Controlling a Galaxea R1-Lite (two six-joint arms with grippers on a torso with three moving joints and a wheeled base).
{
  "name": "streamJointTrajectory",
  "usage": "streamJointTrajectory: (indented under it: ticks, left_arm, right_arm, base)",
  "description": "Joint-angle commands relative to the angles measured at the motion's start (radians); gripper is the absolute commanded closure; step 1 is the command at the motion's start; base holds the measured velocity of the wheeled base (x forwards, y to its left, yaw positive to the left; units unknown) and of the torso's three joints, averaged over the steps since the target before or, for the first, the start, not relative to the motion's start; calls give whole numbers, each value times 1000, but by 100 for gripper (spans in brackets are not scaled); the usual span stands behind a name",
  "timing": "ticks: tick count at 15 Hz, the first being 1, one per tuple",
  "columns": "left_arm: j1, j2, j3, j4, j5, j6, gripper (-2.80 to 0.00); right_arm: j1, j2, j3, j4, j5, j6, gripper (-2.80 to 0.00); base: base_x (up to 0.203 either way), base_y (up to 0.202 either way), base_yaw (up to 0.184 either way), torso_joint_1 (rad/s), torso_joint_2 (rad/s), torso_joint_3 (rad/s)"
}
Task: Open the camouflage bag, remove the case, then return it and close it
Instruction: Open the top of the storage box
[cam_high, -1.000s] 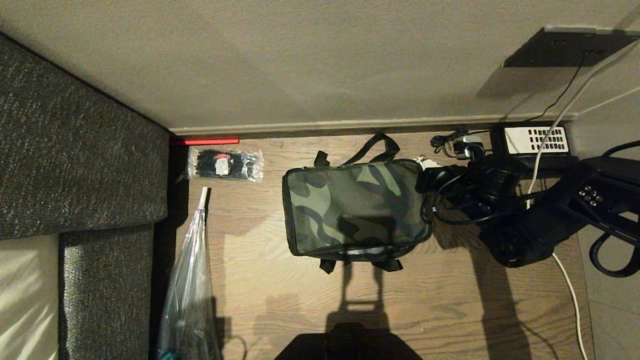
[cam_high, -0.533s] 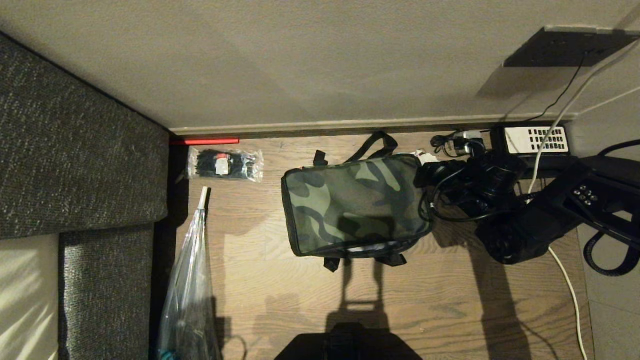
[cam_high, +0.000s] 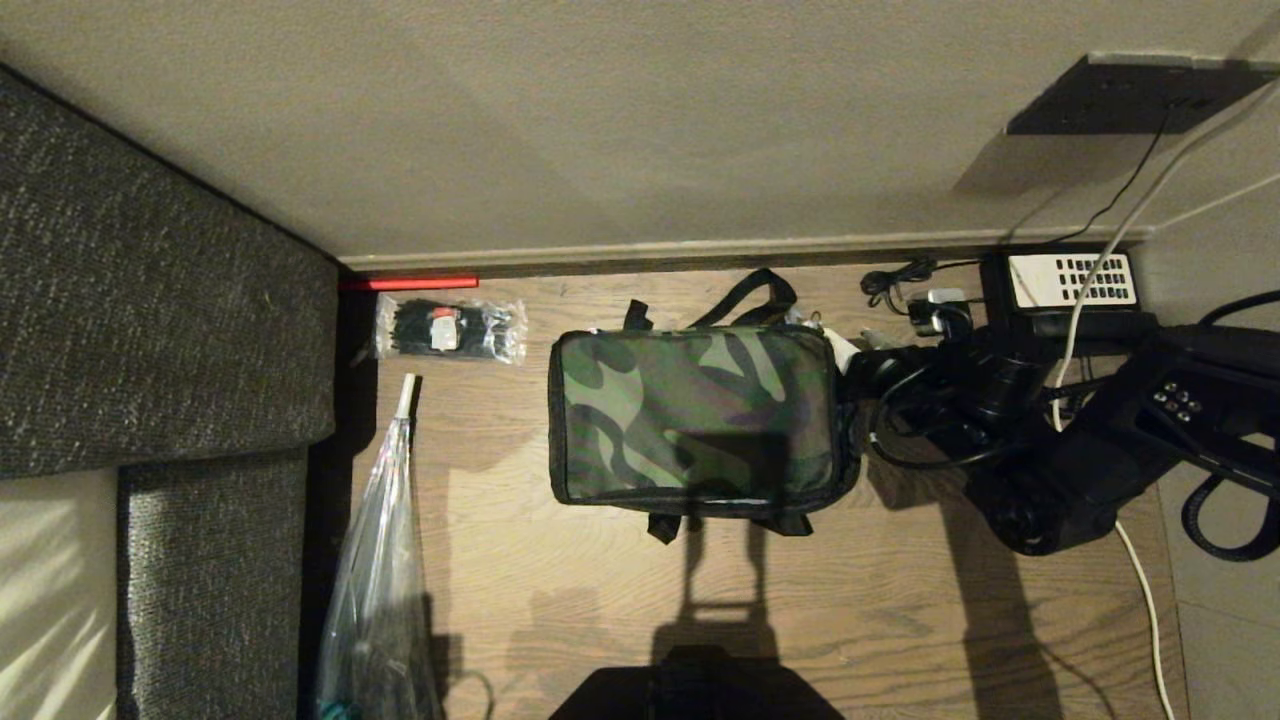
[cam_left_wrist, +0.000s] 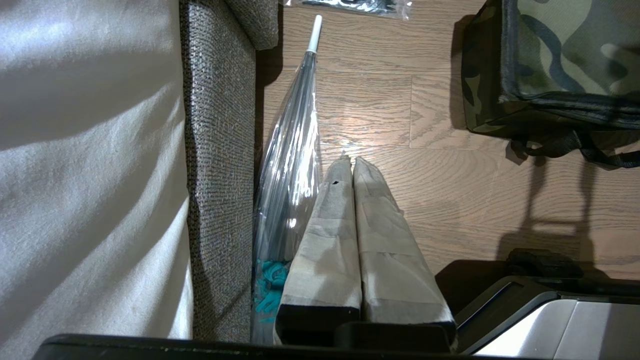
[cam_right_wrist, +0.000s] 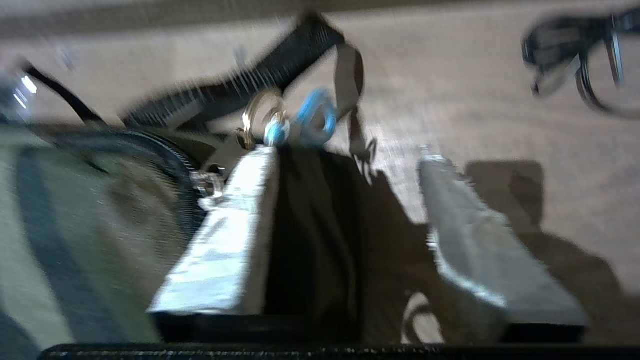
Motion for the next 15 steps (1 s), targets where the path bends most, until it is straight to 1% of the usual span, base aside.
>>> streamJointTrajectory:
  ticks: [1, 2, 3, 4, 5, 7, 8, 9, 10, 11, 13, 14, 15]
  left_arm:
    - [0, 0, 3, 0, 0, 0, 0]
    - [0, 0, 3, 0, 0, 0, 0]
    - [0, 0, 3, 0, 0, 0, 0]
    - [0, 0, 3, 0, 0, -2, 0]
    - [0, 0, 3, 0, 0, -1, 0]
    - [0, 0, 3, 0, 0, 0, 0]
    - [0, 0, 3, 0, 0, 0, 0]
    - [0, 0, 3, 0, 2, 0, 0]
    - [0, 0, 3, 0, 0, 0, 0]
    - [0, 0, 3, 0, 0, -2, 0]
    - [0, 0, 3, 0, 0, 0, 0]
    - [0, 0, 3, 0, 0, 0, 0]
    - [0, 0, 3, 0, 0, -2, 0]
  right_arm:
    - [-13, 13, 59, -5, 0, -11, -280]
    - [-20, 19, 77, -4, -1, -24, -280]
    - [-38, 18, 83, -1, 1, -63, -280]
    - [-61, 14, 84, 7, 11, -103, -280]
    - [-80, 11, 84, 13, 34, -122, -280]
    - [-120, -22, 86, 28, 68, -112, -280]
    - [-134, -52, 95, 59, 77, -84, -280]
    - [-140, -93, 103, 114, 90, -19, -280]
    - [-142, -143, 109, 182, 109, 63, -280]
    - [-142, -204, 116, 274, 132, 141, -280]
    - [-131, -327, 144, 481, 177, 243, -280]
    - [-106, -389, 165, 615, 197, 289, -280]
    - [-68, -426, 201, 712, 210, 322, -280]
  base:
    - [0, 0, 0, 0, 0, 0]
    - [0, 0, 0, 0, 0, 0]
    - [0, 0, 0, 0, 0, 0]
    - [0, 0, 0, 0, 0, 0]
    - [0, 0, 0, 0, 0, 0]
    - [0, 0, 0, 0, 0, 0]
    - [0, 0, 0, 0, 0, 0]
    - [0, 0, 0, 0, 0, 0]
    - [0, 0, 0, 0, 0, 0]
    - [0, 0, 0, 0, 0, 0]
    - [0, 0, 0, 0, 0, 0]
    - [0, 0, 0, 0, 0, 0]
    - [0, 0, 0, 0, 0, 0]
